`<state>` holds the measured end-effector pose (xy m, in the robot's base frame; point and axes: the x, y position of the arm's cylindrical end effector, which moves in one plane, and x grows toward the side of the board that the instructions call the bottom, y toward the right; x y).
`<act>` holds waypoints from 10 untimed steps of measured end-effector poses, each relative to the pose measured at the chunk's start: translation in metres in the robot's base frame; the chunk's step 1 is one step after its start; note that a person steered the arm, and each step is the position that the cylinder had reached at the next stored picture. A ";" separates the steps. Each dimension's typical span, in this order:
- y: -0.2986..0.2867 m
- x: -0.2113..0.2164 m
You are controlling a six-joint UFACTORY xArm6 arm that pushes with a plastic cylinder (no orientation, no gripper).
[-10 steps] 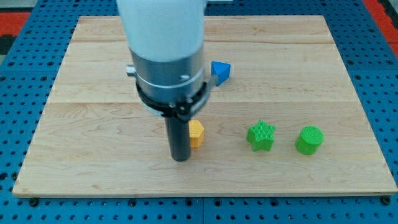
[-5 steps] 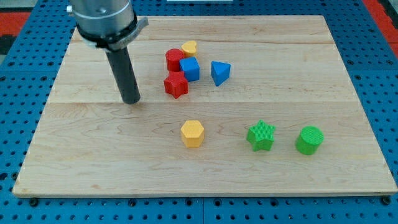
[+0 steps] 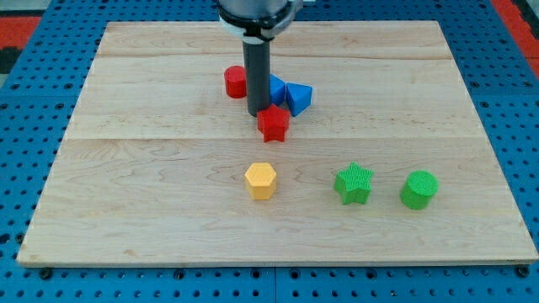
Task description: Slide the red star parallel to the green star
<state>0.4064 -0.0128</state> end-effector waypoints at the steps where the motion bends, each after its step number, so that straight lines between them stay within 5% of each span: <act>1: 0.008 0.009; 3: 0.023 0.062; 5: 0.064 0.015; 10: 0.045 0.083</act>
